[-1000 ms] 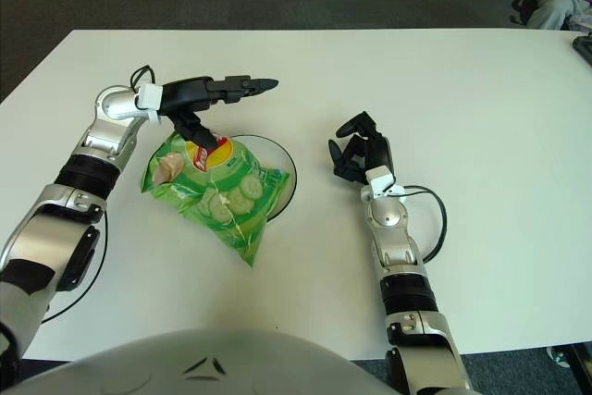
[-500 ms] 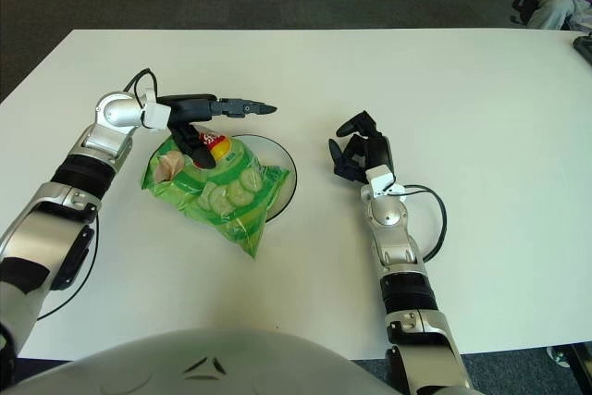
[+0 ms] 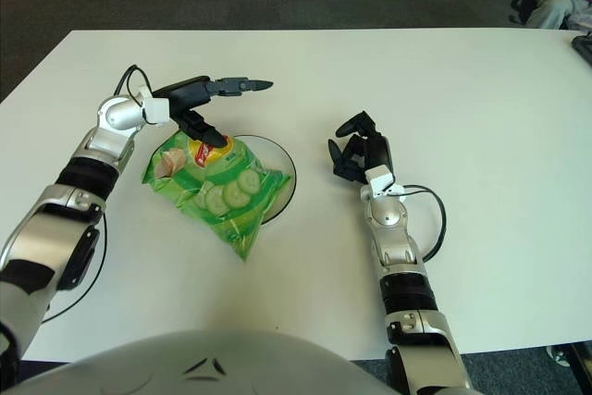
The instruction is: Put the snack into the plate.
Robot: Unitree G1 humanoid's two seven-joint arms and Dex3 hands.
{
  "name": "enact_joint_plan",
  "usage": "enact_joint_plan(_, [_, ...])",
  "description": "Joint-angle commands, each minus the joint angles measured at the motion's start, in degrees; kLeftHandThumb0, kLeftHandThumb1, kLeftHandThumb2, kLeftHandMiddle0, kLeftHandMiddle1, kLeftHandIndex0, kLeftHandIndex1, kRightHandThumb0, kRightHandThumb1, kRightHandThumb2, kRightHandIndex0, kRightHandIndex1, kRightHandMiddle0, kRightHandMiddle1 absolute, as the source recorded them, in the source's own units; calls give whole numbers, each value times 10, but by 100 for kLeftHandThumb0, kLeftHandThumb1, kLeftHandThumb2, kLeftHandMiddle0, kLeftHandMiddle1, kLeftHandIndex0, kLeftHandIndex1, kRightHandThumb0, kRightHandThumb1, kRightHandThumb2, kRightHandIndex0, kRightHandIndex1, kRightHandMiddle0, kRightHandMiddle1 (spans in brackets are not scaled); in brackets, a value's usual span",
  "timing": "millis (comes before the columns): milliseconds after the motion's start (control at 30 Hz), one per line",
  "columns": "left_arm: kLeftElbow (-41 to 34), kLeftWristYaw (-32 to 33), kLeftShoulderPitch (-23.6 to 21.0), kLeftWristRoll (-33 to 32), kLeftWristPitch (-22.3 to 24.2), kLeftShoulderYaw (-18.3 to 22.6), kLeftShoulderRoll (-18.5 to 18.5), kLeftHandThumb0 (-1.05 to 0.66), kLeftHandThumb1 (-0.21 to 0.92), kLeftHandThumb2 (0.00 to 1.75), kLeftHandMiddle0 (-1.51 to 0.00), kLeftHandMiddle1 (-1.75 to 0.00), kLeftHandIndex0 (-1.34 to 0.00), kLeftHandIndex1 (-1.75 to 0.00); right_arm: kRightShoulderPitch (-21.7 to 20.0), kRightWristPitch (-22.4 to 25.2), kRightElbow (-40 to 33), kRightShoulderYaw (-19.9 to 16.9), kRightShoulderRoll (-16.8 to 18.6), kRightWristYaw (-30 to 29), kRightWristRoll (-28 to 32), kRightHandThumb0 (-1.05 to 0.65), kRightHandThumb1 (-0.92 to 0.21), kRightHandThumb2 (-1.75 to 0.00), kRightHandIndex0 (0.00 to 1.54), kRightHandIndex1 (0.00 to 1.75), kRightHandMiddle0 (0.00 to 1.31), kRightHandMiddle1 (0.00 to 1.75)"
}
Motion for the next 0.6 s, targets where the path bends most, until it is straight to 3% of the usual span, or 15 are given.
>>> enact_joint_plan(0, [-108,104,66,12,94,40,-30,-51,92,11,-61,-5,-63,-16,29,35,33,6,-3,11,-15,-41,-60,-95,84,175,41,175])
enact_joint_plan(167, [-113,135,70,-3,105,45,-44,-46,92,11,-70,-7,-68,-18,28,35,34,7,-3,12,-15,-41,-59,-95,84,175,41,175])
enact_joint_plan(567, [-48,173,51,-32,56,59,-82,-39,92,16,-76,-6,-65,-17,27,33,40,10,-6,11,-20,-41,-59,-95,84,175,41,175])
